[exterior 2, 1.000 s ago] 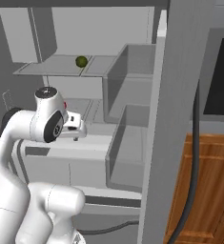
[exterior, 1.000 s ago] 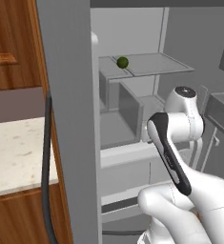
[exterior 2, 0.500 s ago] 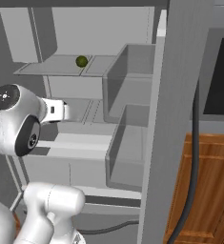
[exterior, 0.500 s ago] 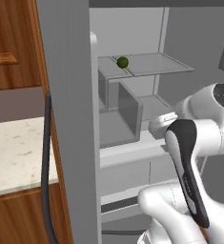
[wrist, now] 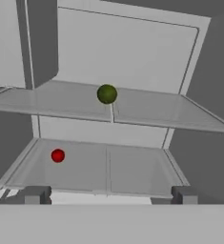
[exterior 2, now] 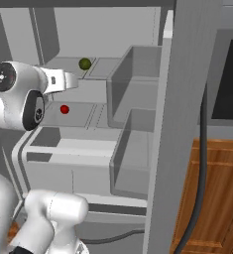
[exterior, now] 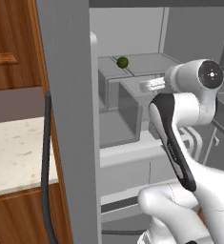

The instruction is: Open the fridge, remove the apple, lime, and steak, and place them on any counter.

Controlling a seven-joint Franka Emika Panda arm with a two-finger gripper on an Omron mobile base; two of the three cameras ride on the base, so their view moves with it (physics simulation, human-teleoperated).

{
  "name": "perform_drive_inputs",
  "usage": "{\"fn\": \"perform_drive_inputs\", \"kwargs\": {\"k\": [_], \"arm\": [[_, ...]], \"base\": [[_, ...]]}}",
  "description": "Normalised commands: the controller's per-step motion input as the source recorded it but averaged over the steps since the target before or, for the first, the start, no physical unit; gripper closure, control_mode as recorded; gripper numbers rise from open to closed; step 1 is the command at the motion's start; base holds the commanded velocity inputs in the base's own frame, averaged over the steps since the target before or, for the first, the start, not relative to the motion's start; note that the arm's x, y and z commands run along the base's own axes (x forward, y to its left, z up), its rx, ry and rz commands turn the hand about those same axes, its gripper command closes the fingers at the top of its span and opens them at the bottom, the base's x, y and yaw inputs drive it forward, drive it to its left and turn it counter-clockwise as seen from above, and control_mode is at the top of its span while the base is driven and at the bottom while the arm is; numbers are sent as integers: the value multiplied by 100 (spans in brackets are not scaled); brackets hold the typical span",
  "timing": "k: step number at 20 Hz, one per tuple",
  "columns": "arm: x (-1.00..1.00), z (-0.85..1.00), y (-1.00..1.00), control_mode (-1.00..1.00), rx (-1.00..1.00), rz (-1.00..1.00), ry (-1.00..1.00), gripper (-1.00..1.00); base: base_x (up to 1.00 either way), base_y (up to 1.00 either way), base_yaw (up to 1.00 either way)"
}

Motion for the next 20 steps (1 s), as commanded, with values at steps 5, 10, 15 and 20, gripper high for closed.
{"fn": "perform_drive_inputs", "kwargs": {"k": [5, 10, 15, 20], "arm": [[98, 63, 17, -100, 3, -7, -9, -100], [100, 4, 9, -100, 3, -5, 3, -100], [99, -16, 8, -100, 5, -2, 9, -100], [87, -16, 2, -100, 9, -1, 15, -100]], "base": [[0, 0, 0], [0, 0, 0], [0, 0, 0], [0, 0, 0]]}}
